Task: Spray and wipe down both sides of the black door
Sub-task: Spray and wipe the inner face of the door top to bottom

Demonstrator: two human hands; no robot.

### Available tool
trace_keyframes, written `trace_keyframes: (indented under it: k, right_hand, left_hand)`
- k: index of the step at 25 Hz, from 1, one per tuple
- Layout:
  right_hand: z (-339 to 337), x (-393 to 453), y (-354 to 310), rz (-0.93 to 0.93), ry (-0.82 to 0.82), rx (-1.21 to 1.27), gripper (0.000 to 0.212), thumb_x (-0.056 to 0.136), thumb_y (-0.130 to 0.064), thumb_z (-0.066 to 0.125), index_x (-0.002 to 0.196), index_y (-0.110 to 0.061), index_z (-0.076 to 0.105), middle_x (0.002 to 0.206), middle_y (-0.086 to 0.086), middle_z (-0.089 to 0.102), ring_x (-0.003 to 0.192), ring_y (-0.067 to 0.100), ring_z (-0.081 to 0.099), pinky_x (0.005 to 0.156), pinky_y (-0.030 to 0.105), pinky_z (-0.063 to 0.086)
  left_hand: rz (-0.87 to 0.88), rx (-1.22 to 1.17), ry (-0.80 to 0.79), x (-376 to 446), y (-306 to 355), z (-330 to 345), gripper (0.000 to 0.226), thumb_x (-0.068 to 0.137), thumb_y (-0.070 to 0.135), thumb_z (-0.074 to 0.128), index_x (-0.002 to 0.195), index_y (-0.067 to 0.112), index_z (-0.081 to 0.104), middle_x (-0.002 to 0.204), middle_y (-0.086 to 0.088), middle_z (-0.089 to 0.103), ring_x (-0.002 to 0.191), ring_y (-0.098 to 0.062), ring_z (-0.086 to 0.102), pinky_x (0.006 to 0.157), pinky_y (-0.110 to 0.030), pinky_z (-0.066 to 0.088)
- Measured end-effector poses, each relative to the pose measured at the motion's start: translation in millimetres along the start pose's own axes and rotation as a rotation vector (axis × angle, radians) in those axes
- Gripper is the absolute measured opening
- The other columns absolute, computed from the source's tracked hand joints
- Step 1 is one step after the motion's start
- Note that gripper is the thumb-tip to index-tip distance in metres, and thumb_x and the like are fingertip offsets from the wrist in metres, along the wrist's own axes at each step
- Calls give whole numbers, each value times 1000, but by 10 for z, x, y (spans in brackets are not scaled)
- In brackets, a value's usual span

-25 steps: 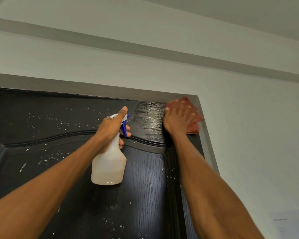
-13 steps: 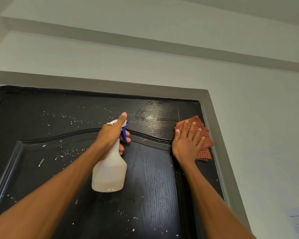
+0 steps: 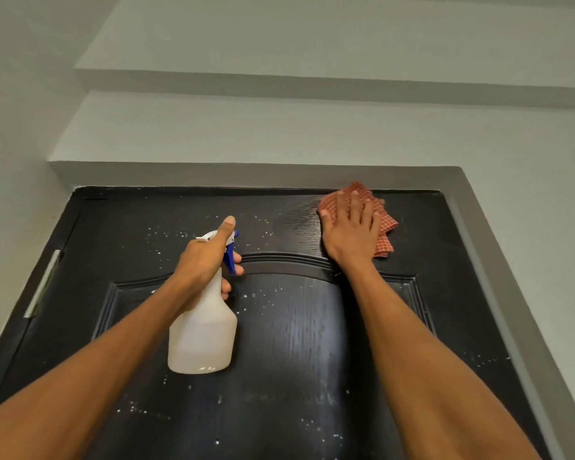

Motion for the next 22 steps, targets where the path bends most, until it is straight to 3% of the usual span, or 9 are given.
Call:
trace_keyframes:
  k: [3,5,7,9,11,13,16,18,22]
  right_hand:
    - [148,-69,-452,68,18,11,67,108,-54,10,166,-22,1,172,10,-8,158,36,-13,125,55,-12]
    - [287,-133,-1117,-193,-41,-3,66,108,-55,8,166,-23,1,172,8,-7,158,34,-12,125,52,-14]
    - [494,-396,-1682,-630,-143,-131,61,108,-56,8,165,-33,2,173,0,-4,159,27,-10,126,47,-13]
    - [549,-540,-1694,-878,-194,-206,56,109,-55,11,163,-40,4,172,-8,0,159,20,-7,127,43,-11]
    - [399,-378,-1210,-673,-51,-155,58,108,-53,12,164,-39,8,173,-7,3,160,23,-2,127,43,-8]
    - [183,-256,-461,-188,102,-52,61,108,-50,13,165,-32,7,173,1,1,160,29,-2,128,50,-5]
    - [201,-441,-178,294,108,61,64,109,-45,18,166,-22,0,173,11,-7,158,37,-11,124,60,-9]
    - [326,-527,-773,221,101,50,64,109,-45,17,165,-21,-2,172,13,-11,156,40,-14,123,61,-12]
    - [819,-793,-2469,-438,-136,-54,62,110,-51,15,165,-27,-3,172,5,-15,157,31,-18,124,53,-18]
  left_hand:
    - [3,29,20,58,-91,-263,73,91,73,43,108,6,66,93,-16,74,50,-24,61,46,-31,52]
    - [11,29,35,87,-115,-379,70,92,72,43,108,8,66,93,-17,74,47,-22,61,46,-31,52]
    - [26,17,41,119,-108,-448,66,91,73,45,104,11,65,90,-16,75,47,-25,59,48,-34,53]
    - [28,26,44,147,-111,-502,71,90,75,46,102,8,67,87,-17,76,47,-26,58,48,-34,53]
    - [18,30,30,161,-125,-543,78,89,75,45,101,1,68,87,-18,75,45,-24,58,45,-32,52]
    - [15,39,12,158,-140,-606,81,89,75,44,103,-1,68,89,-19,75,45,-23,58,43,-30,51]
    - [26,53,17,140,-155,-776,79,91,73,43,105,-2,67,92,-20,74,43,-20,58,41,-28,50]
    - [29,58,30,137,-166,-946,78,92,72,43,107,0,66,94,-20,73,41,-18,59,40,-27,49]
    - [63,70,98,137,-218,-1311,71,93,71,44,112,6,63,95,-19,72,43,-16,61,40,-28,49]
Point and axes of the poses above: each hand's wrist, its own x-axis towards the middle knuckle, its own z-axis out of the palm, y = z × x, the point moved 9 cm from there along x, towards the middle knuckle
